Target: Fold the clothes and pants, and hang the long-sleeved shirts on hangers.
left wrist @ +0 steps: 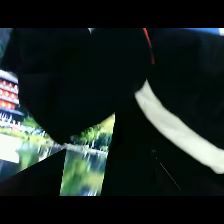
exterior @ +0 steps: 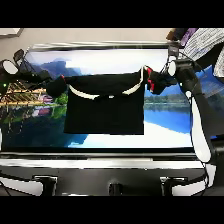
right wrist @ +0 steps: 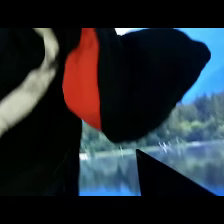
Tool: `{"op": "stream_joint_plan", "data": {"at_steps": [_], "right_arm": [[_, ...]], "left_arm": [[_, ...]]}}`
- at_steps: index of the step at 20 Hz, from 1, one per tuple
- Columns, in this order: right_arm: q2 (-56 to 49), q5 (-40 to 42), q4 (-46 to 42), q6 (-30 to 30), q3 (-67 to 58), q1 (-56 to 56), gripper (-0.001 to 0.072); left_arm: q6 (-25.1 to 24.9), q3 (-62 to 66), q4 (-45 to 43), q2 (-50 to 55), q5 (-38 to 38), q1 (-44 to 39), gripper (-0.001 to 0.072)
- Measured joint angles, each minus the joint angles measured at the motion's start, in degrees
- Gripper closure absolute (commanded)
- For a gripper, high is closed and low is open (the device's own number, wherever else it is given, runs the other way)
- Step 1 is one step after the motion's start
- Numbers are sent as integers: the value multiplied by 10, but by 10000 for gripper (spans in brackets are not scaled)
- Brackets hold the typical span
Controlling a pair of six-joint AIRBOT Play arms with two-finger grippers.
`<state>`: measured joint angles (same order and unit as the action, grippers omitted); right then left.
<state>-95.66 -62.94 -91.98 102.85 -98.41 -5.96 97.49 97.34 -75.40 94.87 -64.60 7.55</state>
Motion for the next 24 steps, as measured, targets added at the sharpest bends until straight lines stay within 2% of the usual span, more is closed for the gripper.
{"op": "stream_joint_plan", "data": {"at_steps": [3, 4, 5, 7, 9, 13, 16, 19, 20, 22, 23, 24], "right_arm": [[48, -82, 127, -131, 33, 48, 219], [68, -102, 164, -156, 59, 67, 203], [90, -118, 195, -176, 97, 85, 153], [129, -130, 235, -197, 187, 112, 148], [158, -119, 278, -210, 285, 125, 148], [179, -44, 395, -238, 448, 135, 149], [170, 11, 466, -262, 518, 137, 150], [149, 31, 512, -285, 546, 128, 162], [142, 33, 528, -290, 550, 116, 262], [130, 46, 532, -296, 556, 89, 598], [129, 54, 529, -297, 558, 78, 665], [132, 62, 530, -298, 560, 70, 672]], "left_arm": [[-57, -33, 34, -36, -49, 35, 105], [-71, -60, 39, -56, -58, 51, 105], [-81, -95, 50, -76, -59, 66, 104], [-103, -172, 83, -112, -54, 91, 104], [-126, -248, 120, -135, -42, 104, 104], [-153, -354, 170, -152, -18, 105, 104], [-161, -394, 186, -152, -6, 96, 104], [-164, -412, 193, -143, -2, 85, 104], [-165, -415, 194, -140, -2, 80, 104], [-166, -419, 196, -134, -1, 72, 104], [-166, -420, 196, -131, -1, 68, 104], [-166, -421, 197, -127, 1, 64, 104]]}}
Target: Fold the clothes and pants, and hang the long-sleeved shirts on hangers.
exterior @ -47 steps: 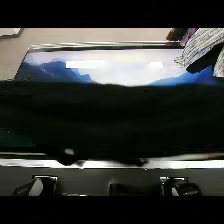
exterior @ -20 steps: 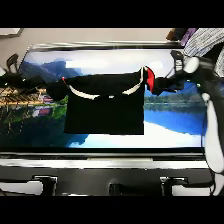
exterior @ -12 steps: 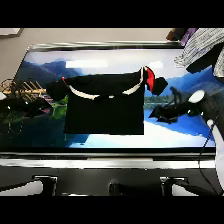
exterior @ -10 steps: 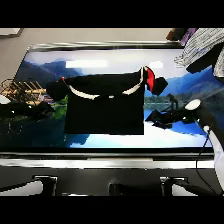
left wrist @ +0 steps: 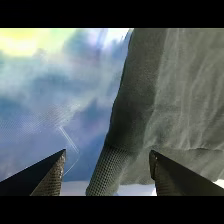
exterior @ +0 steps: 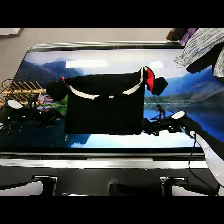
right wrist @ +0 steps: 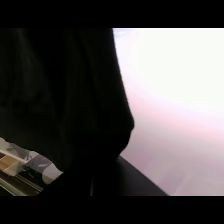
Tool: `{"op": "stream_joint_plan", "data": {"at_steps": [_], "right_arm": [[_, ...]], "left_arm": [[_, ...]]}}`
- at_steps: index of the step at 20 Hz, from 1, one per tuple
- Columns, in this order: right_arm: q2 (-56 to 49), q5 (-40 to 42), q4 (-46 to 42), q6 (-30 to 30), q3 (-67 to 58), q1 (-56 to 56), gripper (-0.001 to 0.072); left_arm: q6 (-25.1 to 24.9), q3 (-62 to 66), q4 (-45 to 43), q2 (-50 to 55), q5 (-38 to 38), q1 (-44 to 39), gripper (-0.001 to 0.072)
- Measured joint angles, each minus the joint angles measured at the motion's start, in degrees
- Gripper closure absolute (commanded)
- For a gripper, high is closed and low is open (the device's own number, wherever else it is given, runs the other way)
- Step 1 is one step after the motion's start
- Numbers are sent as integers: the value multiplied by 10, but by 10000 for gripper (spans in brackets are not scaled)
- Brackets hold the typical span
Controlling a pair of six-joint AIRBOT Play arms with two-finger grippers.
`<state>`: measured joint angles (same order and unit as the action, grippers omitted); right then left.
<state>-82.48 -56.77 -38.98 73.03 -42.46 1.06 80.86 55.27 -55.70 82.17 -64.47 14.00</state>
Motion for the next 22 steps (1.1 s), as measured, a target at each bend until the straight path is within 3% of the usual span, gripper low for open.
{"op": "stream_joint_plan", "data": {"at_steps": [9, 10, 11, 16, 22], "right_arm": [[87, -16, 7, 42, 2, -10, 673], [90, -22, 7, 46, 2, -10, 674], [92, -28, 7, 47, 2, -10, 674], [101, -44, 1, 51, -55, -10, 675], [115, -47, -85, 83, -346, -10, 675]], "left_arm": [[-1, -1, 7, 43, -1, -50, 116], [-1, -1, 11, 47, -1, -56, 308], [-1, -2, 7, 51, -1, -62, 670], [-9, 49, 9, 49, -26, -74, 678], [-9, 315, 17, -22, -59, -76, 678]]}}
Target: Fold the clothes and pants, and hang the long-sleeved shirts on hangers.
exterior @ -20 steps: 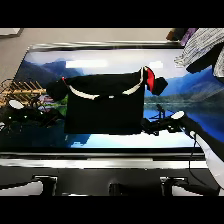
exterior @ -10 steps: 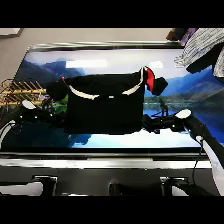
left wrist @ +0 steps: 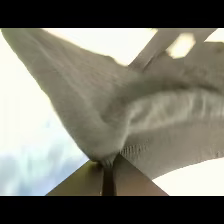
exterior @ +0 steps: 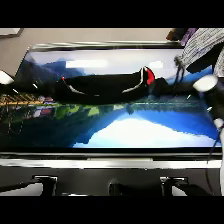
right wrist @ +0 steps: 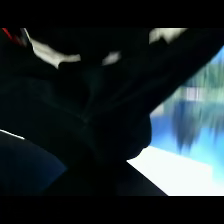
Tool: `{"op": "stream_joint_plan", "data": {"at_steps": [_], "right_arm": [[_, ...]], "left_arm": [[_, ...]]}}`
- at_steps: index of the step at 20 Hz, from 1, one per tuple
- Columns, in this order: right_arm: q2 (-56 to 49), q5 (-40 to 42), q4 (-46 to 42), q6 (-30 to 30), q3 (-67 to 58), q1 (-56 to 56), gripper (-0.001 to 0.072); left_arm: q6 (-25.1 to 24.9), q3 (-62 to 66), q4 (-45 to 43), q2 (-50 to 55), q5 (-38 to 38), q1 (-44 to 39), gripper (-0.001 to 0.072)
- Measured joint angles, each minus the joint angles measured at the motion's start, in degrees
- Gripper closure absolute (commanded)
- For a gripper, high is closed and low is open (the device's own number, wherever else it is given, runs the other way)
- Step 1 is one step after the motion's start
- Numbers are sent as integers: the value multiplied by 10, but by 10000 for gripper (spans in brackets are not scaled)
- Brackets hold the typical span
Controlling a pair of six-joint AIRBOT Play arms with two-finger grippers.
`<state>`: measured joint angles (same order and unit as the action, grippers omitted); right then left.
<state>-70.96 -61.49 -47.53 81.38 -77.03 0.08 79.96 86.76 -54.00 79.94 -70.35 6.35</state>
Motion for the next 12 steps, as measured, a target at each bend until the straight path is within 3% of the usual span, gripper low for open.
{"op": "stream_joint_plan", "data": {"at_steps": [6, 12], "right_arm": [[75, -16, -109, 44, -276, 0, 675], [234, -37, -210, 118, -344, 0, 675]], "left_arm": [[50, 233, -35, -115, 4, 0, 677], [101, 280, -90, -247, 4, 0, 677]]}}
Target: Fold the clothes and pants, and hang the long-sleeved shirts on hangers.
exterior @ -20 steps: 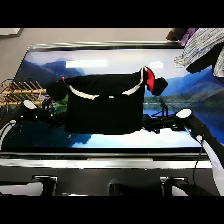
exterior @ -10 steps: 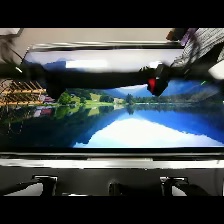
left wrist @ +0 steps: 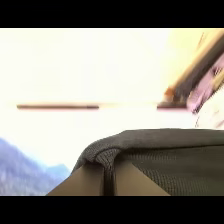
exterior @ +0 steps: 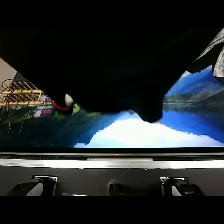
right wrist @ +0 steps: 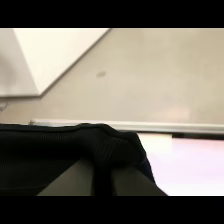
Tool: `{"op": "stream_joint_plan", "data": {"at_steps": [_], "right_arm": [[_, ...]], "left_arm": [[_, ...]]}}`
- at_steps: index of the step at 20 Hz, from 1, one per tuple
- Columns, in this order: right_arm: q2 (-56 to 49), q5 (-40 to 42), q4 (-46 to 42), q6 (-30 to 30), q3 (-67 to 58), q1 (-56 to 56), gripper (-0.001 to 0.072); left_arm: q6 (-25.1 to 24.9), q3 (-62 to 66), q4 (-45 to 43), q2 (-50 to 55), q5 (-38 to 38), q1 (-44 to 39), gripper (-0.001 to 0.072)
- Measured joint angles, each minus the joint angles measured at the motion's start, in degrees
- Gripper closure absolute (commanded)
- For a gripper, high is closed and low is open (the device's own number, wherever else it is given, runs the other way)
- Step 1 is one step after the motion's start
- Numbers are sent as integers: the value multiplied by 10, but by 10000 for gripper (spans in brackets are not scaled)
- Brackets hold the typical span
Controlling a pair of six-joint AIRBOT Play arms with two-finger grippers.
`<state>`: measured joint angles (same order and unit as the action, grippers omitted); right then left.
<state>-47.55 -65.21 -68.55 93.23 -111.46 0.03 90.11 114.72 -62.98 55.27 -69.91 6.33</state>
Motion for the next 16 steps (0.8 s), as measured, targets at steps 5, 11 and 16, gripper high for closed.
{"op": "stream_joint_plan", "data": {"at_steps": [5, 11, 16], "right_arm": [[38, -6, -71, 58, -8, 0, 674], [-114, 54, -56, 74, -9, 0, 674], [-328, 186, 35, 45, -9, -1, 674]], "left_arm": [[21, -15, -12, -37, 3, 0, 677], [29, -75, -20, 48, 80, -4, 677], [13, -92, -25, 228, 228, -38, 677]]}}
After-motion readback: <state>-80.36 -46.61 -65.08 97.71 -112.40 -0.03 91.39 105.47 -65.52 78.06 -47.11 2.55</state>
